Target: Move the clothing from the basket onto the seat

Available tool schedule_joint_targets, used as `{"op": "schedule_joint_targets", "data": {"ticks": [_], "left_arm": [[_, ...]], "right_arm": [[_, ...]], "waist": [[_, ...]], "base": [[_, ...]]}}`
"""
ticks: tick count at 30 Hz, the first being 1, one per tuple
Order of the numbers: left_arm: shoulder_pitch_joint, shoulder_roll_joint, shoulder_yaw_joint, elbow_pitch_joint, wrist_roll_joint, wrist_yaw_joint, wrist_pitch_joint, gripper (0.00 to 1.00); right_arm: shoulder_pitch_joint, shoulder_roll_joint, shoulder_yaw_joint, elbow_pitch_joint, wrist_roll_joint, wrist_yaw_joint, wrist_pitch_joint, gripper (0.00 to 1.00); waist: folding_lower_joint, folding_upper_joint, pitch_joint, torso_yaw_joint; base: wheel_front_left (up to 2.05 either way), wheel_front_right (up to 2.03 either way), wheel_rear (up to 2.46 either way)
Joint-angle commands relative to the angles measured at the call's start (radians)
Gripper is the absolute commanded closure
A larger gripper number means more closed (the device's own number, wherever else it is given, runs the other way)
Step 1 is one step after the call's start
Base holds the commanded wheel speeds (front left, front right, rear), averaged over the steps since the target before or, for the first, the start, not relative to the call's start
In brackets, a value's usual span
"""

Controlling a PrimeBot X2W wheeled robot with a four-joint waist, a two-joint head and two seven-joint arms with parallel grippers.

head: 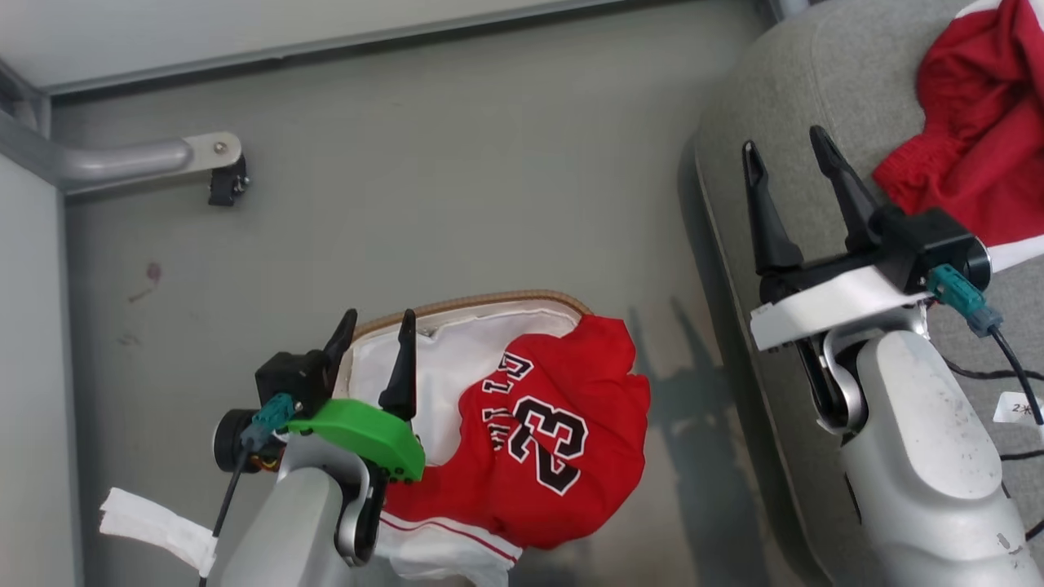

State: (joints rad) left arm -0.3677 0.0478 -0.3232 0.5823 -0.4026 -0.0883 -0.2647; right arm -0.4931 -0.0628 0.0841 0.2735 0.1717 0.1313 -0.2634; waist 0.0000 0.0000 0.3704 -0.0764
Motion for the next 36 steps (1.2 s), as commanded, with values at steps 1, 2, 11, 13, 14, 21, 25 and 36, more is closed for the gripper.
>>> {"op": "schedule_joint_targets", "data": {"ticks": [1,2,11,13,14,21,25,36], "left_arm": [[-0.042,0.006,0.006,0.020,-0.003,-0.007,0.001,0.00],[-0.058,0.006,0.006,0.034,0.000,-0.008,0.001,0.00],[-0.187,0.007,-0.007,0.195,0.017,-0.030,0.001,0.00],[-0.212,0.007,-0.016,0.231,0.019,-0.033,0.001,0.00],[-0.223,0.006,-0.019,0.249,0.018,-0.035,0.001,0.00],[-0.319,0.007,-0.065,0.451,-0.015,-0.042,0.001,0.00],[-0.351,0.007,-0.101,0.523,-0.051,-0.043,0.001,0.00],[-0.422,0.016,-0.203,0.626,-0.156,-0.043,0.053,0.00]], "right_arm": [[-0.029,0.003,0.008,-0.012,0.008,-0.001,-0.002,0.00],[-0.041,0.004,0.009,-0.018,0.011,-0.001,-0.002,0.00],[-0.117,0.011,0.040,-0.084,0.028,-0.001,-0.002,0.00],[-0.130,0.011,0.046,-0.100,0.039,-0.001,-0.002,0.00],[-0.136,0.011,0.047,-0.106,0.045,-0.001,-0.002,0.00],[-0.163,0.011,0.065,-0.160,0.076,-0.001,-0.002,0.00],[-0.176,0.011,0.073,-0.178,0.075,-0.001,-0.002,0.00],[-0.188,0.010,0.080,-0.216,0.077,-0.001,-0.002,0.00]], "waist": [[0.0000,0.0000,0.132,-0.079],[0.0000,0.0000,0.147,-0.086],[0.0000,0.0000,0.286,-0.147],[0.0000,0.0000,0.315,-0.156],[0.0000,0.0000,0.326,-0.160],[0.0000,0.0000,0.413,-0.186],[0.0000,0.0000,0.445,-0.191],[0.0000,0.0000,0.508,-0.180]], "base": [[0.00,0.00,0.00],[0.00,0.00,0.00],[0.00,0.00,0.00],[0.00,0.00,0.00],[0.00,0.00,0.00],[0.00,0.00,0.00],[0.00,0.00,0.00],[0.00,0.00,0.00]]}}
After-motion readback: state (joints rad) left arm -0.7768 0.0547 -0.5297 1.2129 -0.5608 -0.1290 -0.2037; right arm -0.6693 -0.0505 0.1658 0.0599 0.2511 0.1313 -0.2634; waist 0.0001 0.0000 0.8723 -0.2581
